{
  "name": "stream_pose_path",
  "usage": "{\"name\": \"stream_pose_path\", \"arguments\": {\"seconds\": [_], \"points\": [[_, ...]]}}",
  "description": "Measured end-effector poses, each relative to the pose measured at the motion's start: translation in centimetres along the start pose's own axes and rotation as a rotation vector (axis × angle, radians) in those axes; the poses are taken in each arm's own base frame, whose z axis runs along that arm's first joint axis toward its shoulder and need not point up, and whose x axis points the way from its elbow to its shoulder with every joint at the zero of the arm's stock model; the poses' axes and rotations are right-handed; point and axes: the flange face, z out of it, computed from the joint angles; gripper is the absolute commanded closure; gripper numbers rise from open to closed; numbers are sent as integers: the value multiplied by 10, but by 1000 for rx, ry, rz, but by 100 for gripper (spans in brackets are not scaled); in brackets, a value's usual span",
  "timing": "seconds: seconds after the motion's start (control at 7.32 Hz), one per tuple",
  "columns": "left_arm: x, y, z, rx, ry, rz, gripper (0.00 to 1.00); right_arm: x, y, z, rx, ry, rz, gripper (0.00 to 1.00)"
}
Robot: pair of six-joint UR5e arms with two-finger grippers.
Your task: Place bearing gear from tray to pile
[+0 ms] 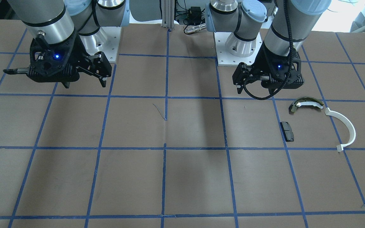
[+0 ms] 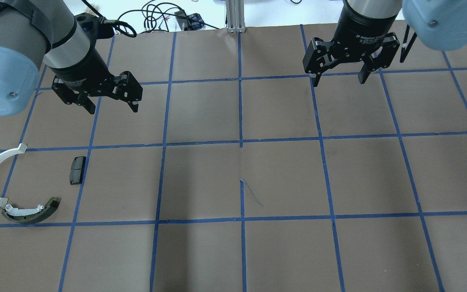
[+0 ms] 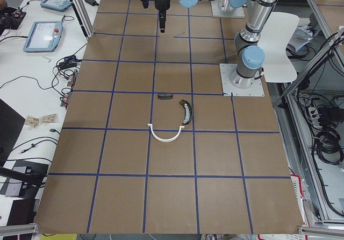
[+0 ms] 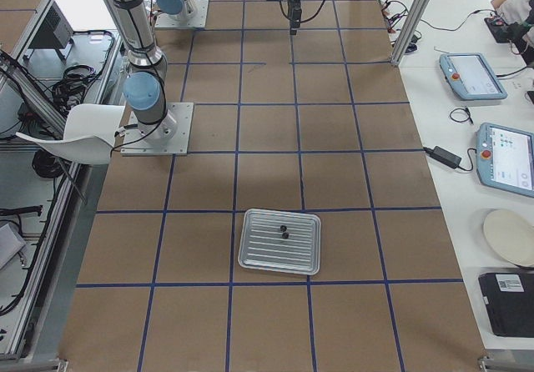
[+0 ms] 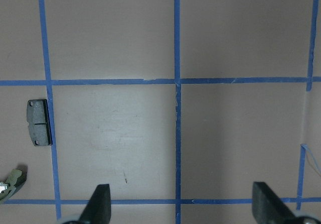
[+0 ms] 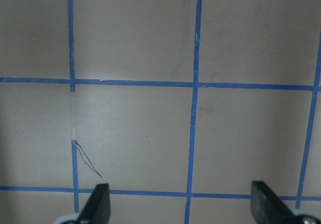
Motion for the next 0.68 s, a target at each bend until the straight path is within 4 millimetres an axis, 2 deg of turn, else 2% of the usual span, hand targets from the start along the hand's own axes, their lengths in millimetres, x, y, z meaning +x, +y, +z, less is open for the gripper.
{"name": "stream_pose_path", "arguments": {"seconds": [0.41, 0.68], "points": [[-1, -7, 9, -2, 1, -1, 0, -1, 2, 4, -39, 4, -7, 0], [-1, -8, 6, 8, -2, -1, 0, 1, 3, 8, -59, 4, -9, 0]]}}
